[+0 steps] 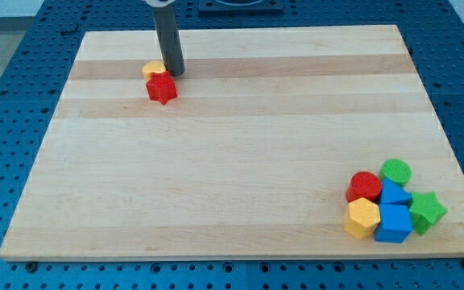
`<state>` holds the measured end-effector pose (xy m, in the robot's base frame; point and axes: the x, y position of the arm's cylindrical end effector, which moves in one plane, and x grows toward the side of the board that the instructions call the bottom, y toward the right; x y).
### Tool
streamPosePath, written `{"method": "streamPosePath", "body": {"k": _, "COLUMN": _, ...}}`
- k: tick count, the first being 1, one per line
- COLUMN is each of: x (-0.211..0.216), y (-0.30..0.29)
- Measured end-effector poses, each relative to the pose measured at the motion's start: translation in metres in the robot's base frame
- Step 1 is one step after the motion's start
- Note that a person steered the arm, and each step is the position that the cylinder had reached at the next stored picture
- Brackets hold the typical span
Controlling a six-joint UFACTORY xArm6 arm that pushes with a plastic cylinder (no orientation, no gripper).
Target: Push red star towards group of blocks
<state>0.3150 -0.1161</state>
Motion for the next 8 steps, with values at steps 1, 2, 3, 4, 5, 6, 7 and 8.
{"method": "streamPosePath", "body": {"k": 1, "x": 0.001, "y": -0.004}}
{"method": "streamPosePath", "body": {"k": 2, "x": -0.018, "y": -0.015}}
{"method": "streamPosePath", "body": {"k": 3, "x": -0.041, "y": -0.031}}
{"method": "streamPosePath", "body": {"k": 4, "x": -0.052, "y": -0.060}}
{"method": "streamPosePath", "body": {"k": 5, "x": -0.042, "y": -0.089}}
{"method": "streamPosePath", "body": {"k": 6, "x": -0.019, "y": -0.086}}
{"method": "streamPosePath", "body": {"k": 7, "x": 0.009, "y": -0.072}}
{"method": "streamPosePath", "body": {"k": 8, "x": 0.033, "y": -0.056}}
